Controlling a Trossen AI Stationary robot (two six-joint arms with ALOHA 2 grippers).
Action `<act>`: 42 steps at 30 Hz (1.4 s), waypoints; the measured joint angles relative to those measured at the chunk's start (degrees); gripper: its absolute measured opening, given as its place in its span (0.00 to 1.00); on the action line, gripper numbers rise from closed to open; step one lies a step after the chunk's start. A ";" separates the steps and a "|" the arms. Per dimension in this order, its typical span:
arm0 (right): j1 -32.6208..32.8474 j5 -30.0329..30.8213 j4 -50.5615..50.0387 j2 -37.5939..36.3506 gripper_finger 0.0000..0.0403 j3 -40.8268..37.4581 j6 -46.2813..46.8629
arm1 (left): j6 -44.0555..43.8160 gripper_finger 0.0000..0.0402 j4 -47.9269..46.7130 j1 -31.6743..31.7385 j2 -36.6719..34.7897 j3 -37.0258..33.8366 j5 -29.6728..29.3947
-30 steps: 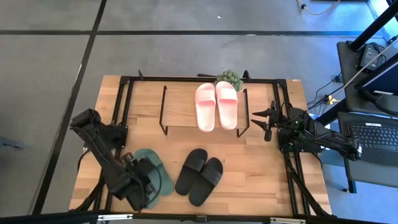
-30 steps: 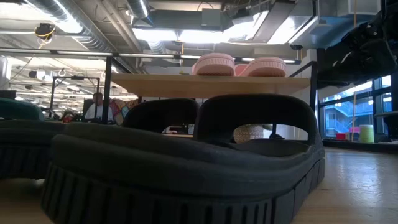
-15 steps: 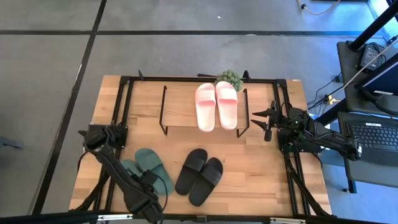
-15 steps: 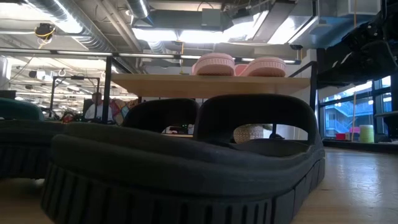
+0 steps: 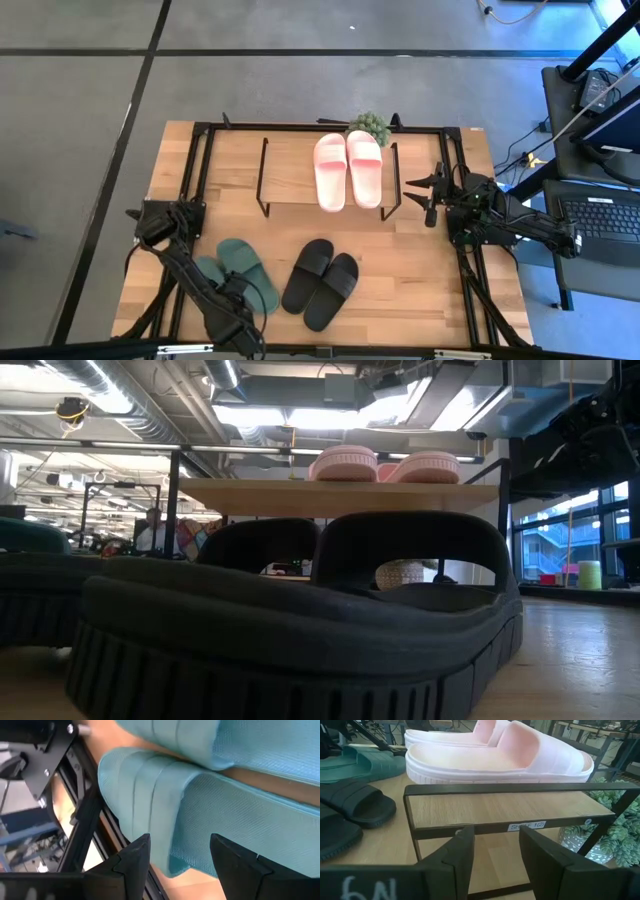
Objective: Pick and place slides into the shelf
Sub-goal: Put the left green slide under the shelf
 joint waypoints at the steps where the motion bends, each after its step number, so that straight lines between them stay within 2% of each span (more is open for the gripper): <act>1: 0.01 0.00 0.00 0.00 0.39 0.00 -0.05 | -0.66 0.49 0.06 -0.12 0.00 0.00 0.26; 20: 0.01 0.00 0.02 0.00 0.39 0.00 0.01 | -10.80 0.49 0.18 -2.15 -0.02 0.00 3.75; 42: -0.01 0.00 0.00 0.00 0.39 0.00 0.02 | -10.76 0.49 2.32 -1.84 -0.07 0.02 3.57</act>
